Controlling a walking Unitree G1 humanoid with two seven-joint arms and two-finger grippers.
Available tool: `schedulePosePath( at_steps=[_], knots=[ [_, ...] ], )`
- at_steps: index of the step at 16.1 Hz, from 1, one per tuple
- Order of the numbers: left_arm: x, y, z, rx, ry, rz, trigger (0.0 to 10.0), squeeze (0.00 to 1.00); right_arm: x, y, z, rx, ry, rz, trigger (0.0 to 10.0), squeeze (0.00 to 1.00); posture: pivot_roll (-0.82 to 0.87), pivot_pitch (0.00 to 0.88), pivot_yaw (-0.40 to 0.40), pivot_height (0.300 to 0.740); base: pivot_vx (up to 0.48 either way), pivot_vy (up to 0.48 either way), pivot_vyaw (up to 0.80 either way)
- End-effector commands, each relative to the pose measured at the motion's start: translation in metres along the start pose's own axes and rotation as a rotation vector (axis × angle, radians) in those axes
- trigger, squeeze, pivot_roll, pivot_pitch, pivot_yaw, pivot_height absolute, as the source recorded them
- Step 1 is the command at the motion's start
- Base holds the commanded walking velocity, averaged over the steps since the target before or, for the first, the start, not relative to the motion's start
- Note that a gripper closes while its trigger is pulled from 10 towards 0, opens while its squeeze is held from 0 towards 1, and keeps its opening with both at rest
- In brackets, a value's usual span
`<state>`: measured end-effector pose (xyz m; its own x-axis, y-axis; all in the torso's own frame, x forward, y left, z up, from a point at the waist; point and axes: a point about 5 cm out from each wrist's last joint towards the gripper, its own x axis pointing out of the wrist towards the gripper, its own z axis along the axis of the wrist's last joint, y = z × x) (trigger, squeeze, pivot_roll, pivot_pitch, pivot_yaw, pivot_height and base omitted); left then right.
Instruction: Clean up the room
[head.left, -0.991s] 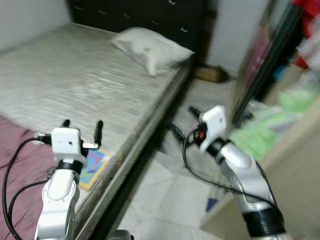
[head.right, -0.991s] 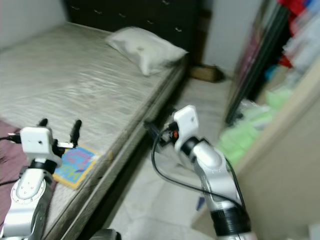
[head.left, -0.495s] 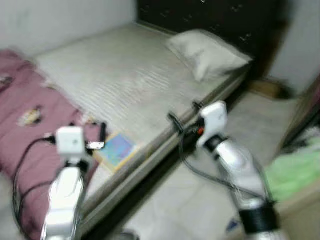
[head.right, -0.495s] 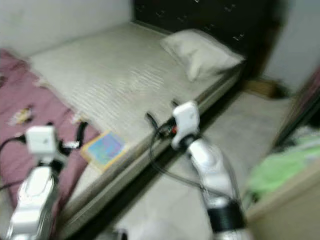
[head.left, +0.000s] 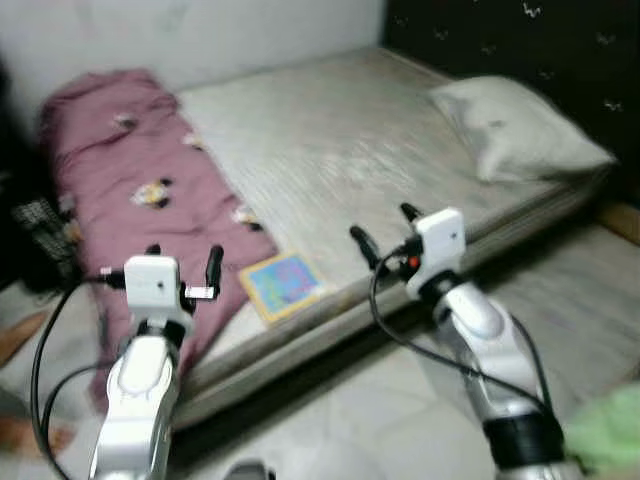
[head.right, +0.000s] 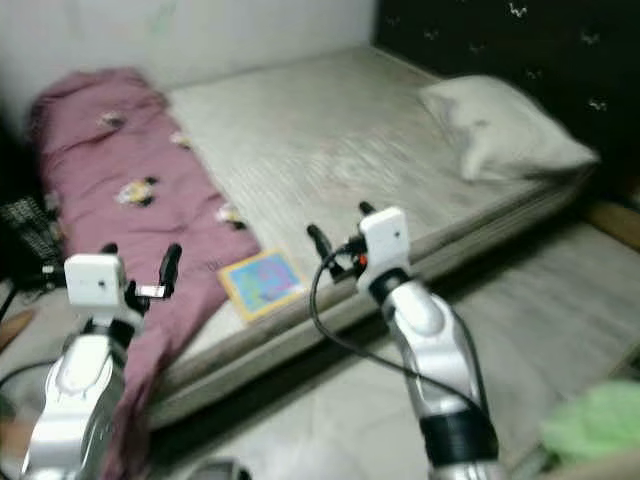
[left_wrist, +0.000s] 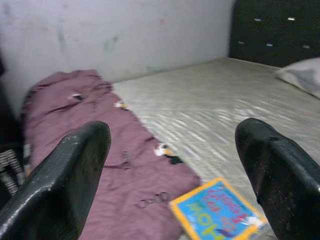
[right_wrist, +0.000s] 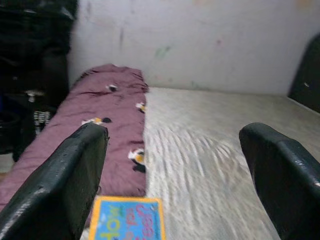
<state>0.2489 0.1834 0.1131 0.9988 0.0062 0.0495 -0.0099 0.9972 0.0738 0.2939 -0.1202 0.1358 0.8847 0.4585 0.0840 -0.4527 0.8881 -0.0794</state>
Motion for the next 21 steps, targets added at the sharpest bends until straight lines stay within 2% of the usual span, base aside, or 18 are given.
schedulePosePath(
  at_steps=[1, 4, 12, 15, 21],
  knots=[
    [0.0, 0.006, 0.0, 0.015, -0.001, 0.024, 10.0, 0.0, 0.004, 0.004, 0.004, -0.007, -0.017, 0.009, 10.0, 0.0, -0.05, 0.0, -0.028, 0.74, 0.0, 0.0, 0.8],
    [0.0, 0.005, 0.001, 0.016, -0.006, 0.021, 10.0, 0.0, 0.003, -0.004, 0.001, -0.022, -0.005, -0.047, 10.0, 0.0, -0.05, 0.0, -0.027, 0.74, 0.0, 0.0, 0.8],
    [0.0, 0.0, 0.002, 0.001, -0.017, -0.034, 10.0, 0.0, 0.004, -0.005, 0.0, -0.024, -0.007, -0.06, 10.0, 0.0, -0.05, 0.0, -0.028, 0.74, 0.0, 0.0, 0.78],
    [-0.001, -0.001, 0.003, -0.006, -0.024, -0.042, 10.0, 0.0, 0.006, -0.007, 0.0, -0.02, -0.005, -0.068, 10.0, 0.0, -0.05, 0.0, -0.031, 0.74, 0.08, 0.0, 0.0],
    [-0.001, -0.002, 0.003, -0.003, -0.032, -0.055, 10.0, 0.0, 0.007, -0.008, 0.0, -0.024, -0.008, -0.066, 10.0, 0.0, -0.05, 0.0, -0.033, 0.74, 0.334, 0.0, 0.0]
  ],
)
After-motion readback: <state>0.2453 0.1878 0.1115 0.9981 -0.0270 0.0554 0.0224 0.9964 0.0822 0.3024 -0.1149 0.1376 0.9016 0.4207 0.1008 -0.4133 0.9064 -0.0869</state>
